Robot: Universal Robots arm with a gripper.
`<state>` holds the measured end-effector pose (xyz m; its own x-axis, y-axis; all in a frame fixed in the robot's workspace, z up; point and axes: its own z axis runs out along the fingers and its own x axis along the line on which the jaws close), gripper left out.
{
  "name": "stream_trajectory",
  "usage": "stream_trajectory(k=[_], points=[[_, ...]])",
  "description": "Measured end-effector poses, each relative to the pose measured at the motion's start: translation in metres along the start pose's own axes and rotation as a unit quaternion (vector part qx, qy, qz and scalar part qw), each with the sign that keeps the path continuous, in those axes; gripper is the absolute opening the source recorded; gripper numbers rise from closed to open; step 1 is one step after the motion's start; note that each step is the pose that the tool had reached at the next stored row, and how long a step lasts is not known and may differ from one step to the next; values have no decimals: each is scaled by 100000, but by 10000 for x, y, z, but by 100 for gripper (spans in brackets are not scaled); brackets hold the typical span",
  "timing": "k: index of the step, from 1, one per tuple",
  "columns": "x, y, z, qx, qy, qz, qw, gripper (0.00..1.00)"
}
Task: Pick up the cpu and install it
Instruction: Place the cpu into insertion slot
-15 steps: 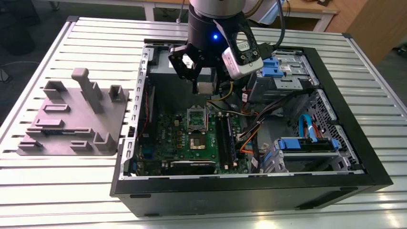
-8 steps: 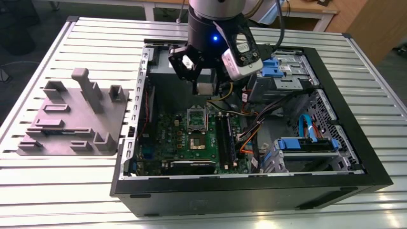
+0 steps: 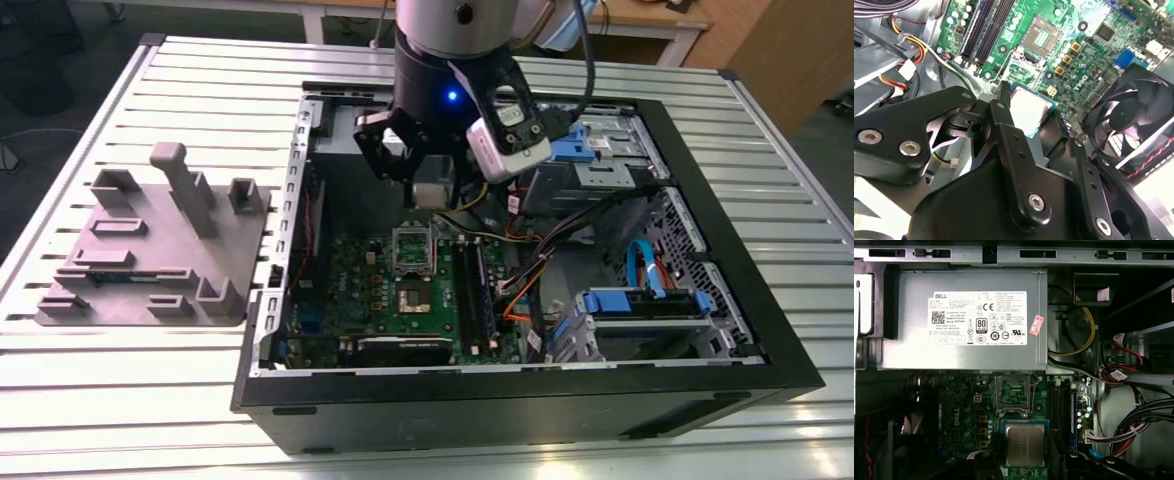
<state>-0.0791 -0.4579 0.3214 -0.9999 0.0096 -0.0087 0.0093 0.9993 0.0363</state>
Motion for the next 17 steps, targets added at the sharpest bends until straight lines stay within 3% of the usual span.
stream_trajectory(k=[3,8,17], points=[[1,-35,48,4,190,-547,99998,47],[2,-100,131,-7,215,-746,99997,47],[18,-130,294,-9,230,-966,99995,47]])
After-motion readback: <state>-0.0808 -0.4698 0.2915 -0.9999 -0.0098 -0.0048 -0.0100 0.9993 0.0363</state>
